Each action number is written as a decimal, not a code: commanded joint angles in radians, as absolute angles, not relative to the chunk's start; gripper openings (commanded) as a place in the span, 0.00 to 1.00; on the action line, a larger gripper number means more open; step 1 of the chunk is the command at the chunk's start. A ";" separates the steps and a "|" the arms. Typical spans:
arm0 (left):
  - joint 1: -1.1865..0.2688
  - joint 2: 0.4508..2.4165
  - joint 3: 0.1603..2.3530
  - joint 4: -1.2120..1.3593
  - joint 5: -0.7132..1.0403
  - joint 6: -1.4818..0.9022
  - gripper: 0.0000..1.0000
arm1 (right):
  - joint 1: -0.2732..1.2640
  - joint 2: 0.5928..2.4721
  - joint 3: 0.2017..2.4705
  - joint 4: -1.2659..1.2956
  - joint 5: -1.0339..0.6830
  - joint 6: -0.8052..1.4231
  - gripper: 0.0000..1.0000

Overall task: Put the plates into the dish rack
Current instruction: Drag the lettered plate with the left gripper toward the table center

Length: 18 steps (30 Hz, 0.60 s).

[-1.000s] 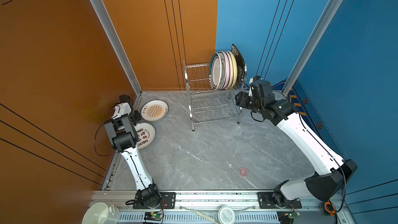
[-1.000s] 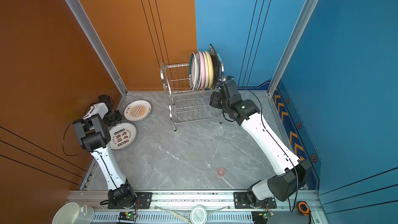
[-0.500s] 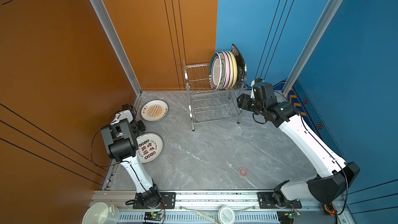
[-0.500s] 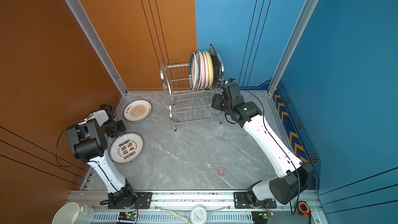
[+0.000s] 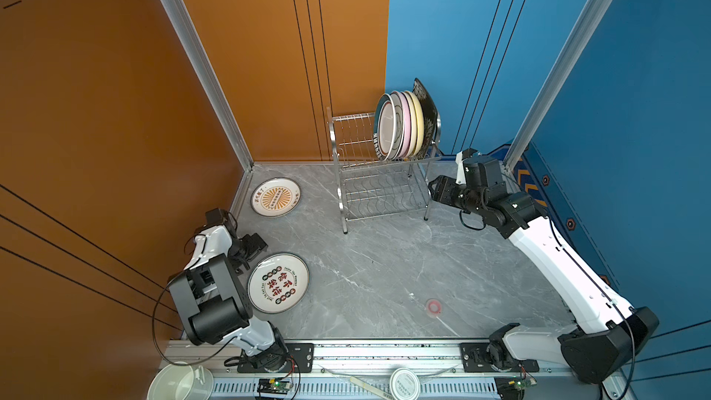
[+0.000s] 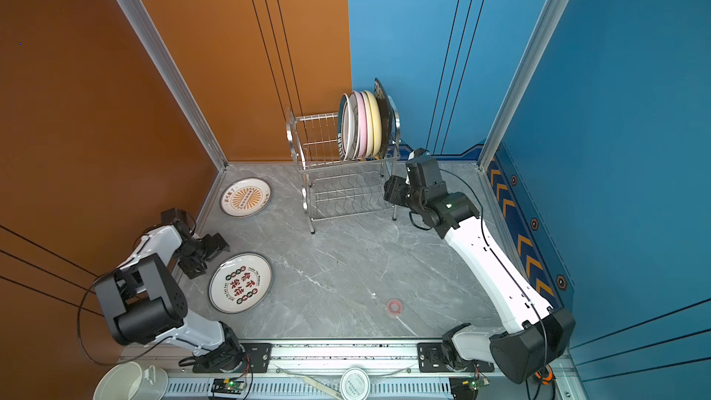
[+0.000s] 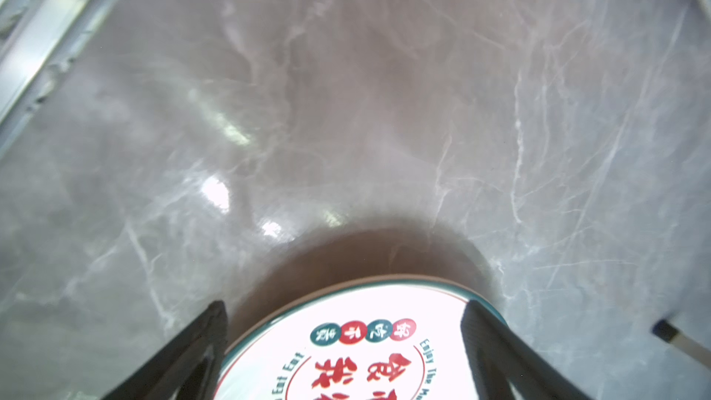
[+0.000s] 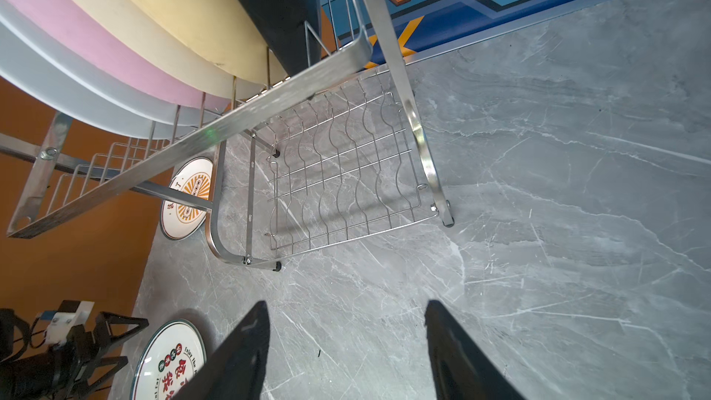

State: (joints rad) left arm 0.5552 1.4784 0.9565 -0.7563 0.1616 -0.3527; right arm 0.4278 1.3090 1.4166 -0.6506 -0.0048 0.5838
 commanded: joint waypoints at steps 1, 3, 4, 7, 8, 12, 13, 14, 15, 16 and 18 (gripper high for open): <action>0.582 1.413 0.883 -0.777 0.243 -0.388 0.99 | 0.415 1.284 1.387 -0.627 -0.061 0.575 0.65; 0.584 1.390 0.845 -0.779 0.234 -0.396 1.00 | 0.410 1.283 1.376 -0.618 -0.078 0.573 0.65; 0.583 1.381 0.828 -0.780 0.230 -0.397 0.99 | 0.407 1.283 1.373 -0.617 -0.085 0.571 0.65; 0.596 1.360 0.789 -0.781 0.201 -0.396 0.98 | 0.402 1.277 1.372 -0.615 -0.091 0.566 0.65; 0.600 1.359 0.784 -0.780 0.198 -0.394 0.98 | 0.401 1.274 1.370 -0.614 -0.089 0.566 0.65; 0.603 1.400 0.803 -0.779 0.205 -0.360 0.98 | 0.400 1.256 1.354 -0.601 -0.080 0.579 0.65; 0.609 1.413 0.805 -0.782 0.193 -0.342 0.98 | 0.402 1.250 1.349 -0.597 -0.076 0.584 0.65; 0.622 1.421 0.804 -0.781 0.195 -0.338 0.98 | 0.402 1.245 1.346 -0.595 -0.072 0.587 0.65; 0.636 1.423 0.809 -0.780 0.215 -0.333 0.98 | 0.403 1.238 1.342 -0.594 -0.065 0.590 0.65; 0.637 1.419 0.813 -0.780 0.220 -0.330 0.98 | 0.403 1.232 1.338 -0.595 -0.057 0.592 0.65; 0.631 1.402 0.817 -0.780 0.229 -0.328 0.98 | 0.404 1.218 1.331 -0.595 -0.045 0.598 0.65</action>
State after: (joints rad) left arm 0.6285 1.4075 0.7998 -0.7624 0.1997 -0.3561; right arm 0.4053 1.2510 1.3502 -0.6128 -0.0711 0.5846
